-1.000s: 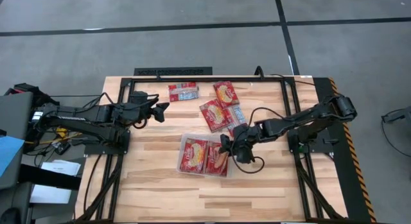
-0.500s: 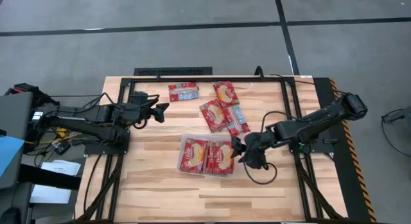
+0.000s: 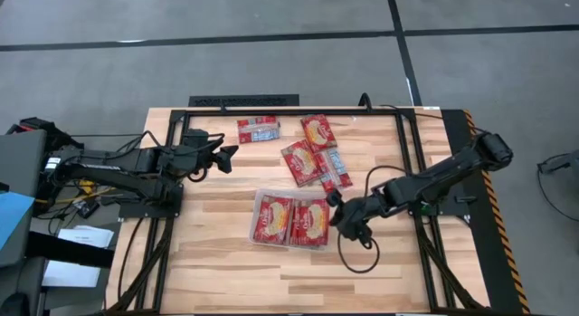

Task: Sort popcorn bags into baskets
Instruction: Put the red popcorn bag into the transparent bin

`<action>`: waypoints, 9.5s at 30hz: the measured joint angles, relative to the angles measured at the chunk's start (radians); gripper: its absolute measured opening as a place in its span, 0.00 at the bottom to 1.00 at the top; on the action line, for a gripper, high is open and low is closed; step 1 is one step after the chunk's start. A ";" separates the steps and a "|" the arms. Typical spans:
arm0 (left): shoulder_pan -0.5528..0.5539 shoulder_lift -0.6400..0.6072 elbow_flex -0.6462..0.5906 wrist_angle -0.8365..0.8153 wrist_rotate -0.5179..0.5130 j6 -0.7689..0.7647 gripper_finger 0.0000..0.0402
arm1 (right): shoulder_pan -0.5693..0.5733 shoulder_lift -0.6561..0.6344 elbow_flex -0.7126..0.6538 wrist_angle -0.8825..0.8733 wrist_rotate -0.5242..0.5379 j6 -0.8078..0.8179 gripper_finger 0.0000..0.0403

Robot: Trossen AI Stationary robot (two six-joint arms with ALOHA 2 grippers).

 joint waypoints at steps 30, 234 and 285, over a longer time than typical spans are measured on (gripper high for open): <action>0.000 0.000 0.000 -0.032 0.003 -0.064 0.80 | -0.006 0.000 0.002 0.064 0.018 0.139 0.04; 0.499 0.623 -0.351 1.039 0.927 -0.090 0.80 | -0.970 0.653 0.544 -0.338 -0.181 0.888 0.70; 0.556 0.622 -0.351 1.157 0.998 -0.199 0.80 | -0.241 0.237 0.618 -0.623 0.153 1.807 0.01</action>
